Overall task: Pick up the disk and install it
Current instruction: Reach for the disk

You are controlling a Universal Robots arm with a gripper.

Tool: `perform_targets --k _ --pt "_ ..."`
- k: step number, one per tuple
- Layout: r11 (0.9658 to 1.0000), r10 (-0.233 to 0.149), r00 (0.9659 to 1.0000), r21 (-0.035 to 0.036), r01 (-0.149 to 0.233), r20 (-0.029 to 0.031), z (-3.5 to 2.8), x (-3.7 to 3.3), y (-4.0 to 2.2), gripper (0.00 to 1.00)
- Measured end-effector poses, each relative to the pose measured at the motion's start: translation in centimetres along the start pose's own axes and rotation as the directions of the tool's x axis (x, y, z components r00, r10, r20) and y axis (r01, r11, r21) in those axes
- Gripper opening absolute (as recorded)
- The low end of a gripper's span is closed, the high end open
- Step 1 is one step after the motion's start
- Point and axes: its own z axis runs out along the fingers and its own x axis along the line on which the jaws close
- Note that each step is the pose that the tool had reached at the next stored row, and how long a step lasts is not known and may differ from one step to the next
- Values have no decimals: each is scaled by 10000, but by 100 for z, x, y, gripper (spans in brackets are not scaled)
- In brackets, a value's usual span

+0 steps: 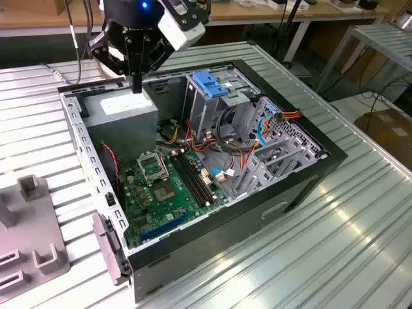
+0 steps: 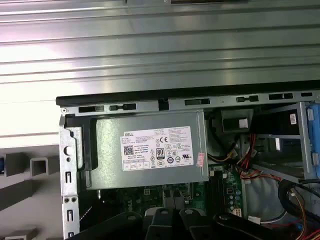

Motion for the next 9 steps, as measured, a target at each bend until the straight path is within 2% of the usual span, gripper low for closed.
perform_targets --k 4,9 --pt "10000 1 10000 0 -1 -3 -1 121 -9 10" --pt "10000 2 10000 2 -2 -28 -2 206 -16 10"
